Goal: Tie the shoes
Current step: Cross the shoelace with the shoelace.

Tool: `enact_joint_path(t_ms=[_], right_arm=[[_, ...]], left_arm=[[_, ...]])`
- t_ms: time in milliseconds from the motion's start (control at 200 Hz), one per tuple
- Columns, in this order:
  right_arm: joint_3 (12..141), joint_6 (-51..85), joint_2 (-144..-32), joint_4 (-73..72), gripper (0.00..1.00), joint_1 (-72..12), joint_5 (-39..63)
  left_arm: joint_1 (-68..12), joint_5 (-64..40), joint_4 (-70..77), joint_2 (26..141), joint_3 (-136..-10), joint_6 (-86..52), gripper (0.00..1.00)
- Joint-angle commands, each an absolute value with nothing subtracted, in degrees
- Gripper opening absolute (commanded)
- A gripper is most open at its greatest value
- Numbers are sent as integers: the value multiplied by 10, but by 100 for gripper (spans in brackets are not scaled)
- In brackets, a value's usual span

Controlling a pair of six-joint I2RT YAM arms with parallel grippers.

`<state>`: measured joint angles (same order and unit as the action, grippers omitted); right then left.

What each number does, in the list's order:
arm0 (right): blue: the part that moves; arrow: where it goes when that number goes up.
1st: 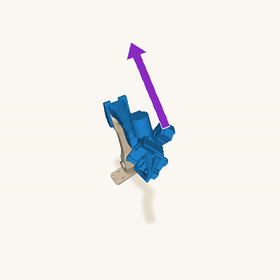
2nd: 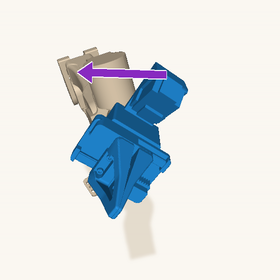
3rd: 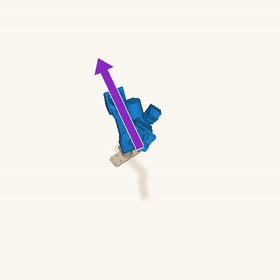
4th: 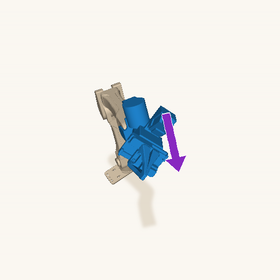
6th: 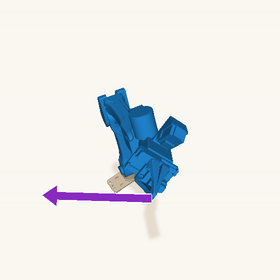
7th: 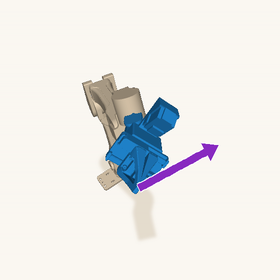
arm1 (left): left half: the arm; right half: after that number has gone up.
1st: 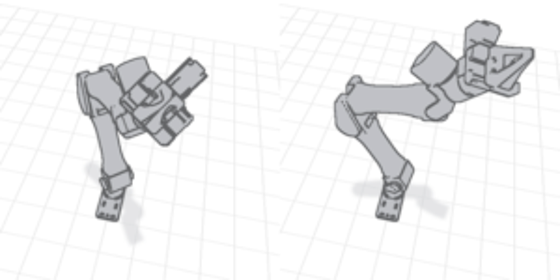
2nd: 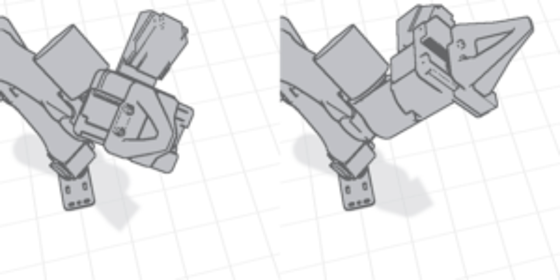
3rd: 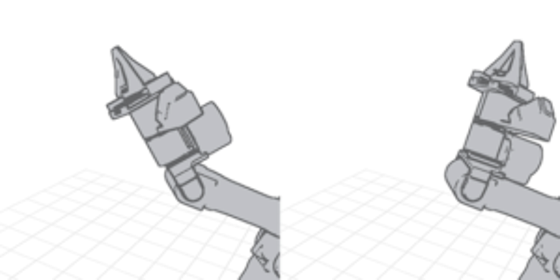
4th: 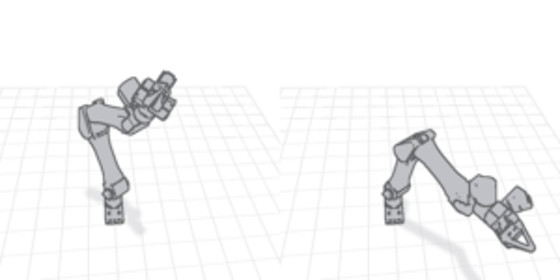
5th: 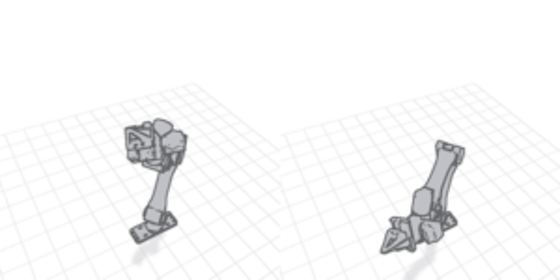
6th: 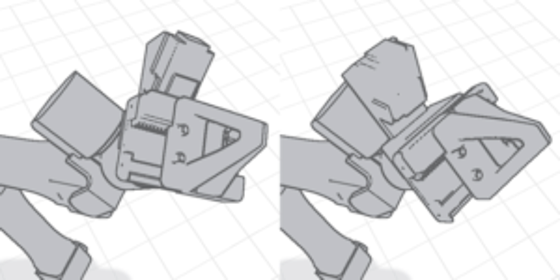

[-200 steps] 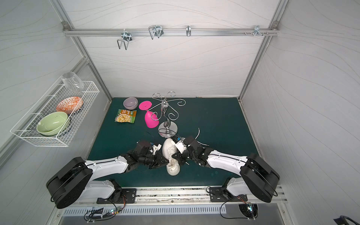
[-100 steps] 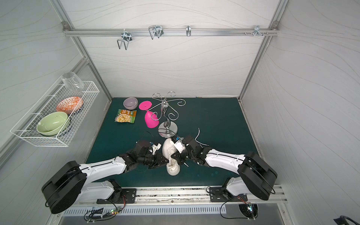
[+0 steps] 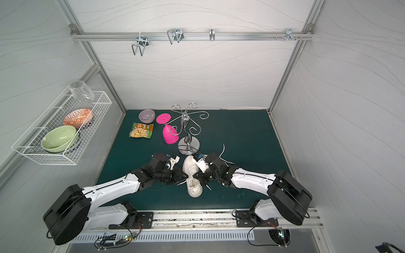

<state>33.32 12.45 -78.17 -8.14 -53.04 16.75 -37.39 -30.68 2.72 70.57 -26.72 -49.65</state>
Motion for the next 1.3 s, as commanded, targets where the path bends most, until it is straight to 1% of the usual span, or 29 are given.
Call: enact_joint_path(t_ms=[0, 220, 290, 360, 465, 580, 600, 695, 845, 955, 1110, 1295], right_arm=[[323, 123, -776, -78, 0, -534, 165], [318, 125, -773, -79, 0, -534, 164], [319, 126, -774, -80, 0, -533, 165], [319, 126, -774, -81, 0, -533, 164], [318, 125, -773, -82, 0, -533, 164], [316, 127, -770, -83, 0, -533, 162], [316, 127, -769, -83, 0, -533, 162], [315, 128, -768, -84, 0, -532, 161], [317, 127, -768, -81, 0, -531, 160], [322, 126, -774, -80, 0, -532, 161], [330, 125, -778, -78, 0, -531, 157], [347, 122, -778, -68, 0, -532, 150]], left_arm=[[-371, -323, 89, 733, -296, -481, 27], [-371, -347, 129, 772, -306, -480, 27], [-370, -356, 138, 781, -308, -486, 29], [-371, -358, 134, 789, -311, -483, 28], [-371, -364, 133, 798, -308, -487, 23], [-372, -376, 140, 799, -305, -492, 20], [-371, -376, 138, 799, -304, -493, 18], [-371, -371, 123, 789, -304, -490, 6], [-371, -339, 80, 747, -297, -470, 0], [-371, -329, 84, 727, -288, -467, 0], [-371, -343, 115, 738, -282, -468, 0], [-371, -342, 115, 737, -283, -441, 0]])
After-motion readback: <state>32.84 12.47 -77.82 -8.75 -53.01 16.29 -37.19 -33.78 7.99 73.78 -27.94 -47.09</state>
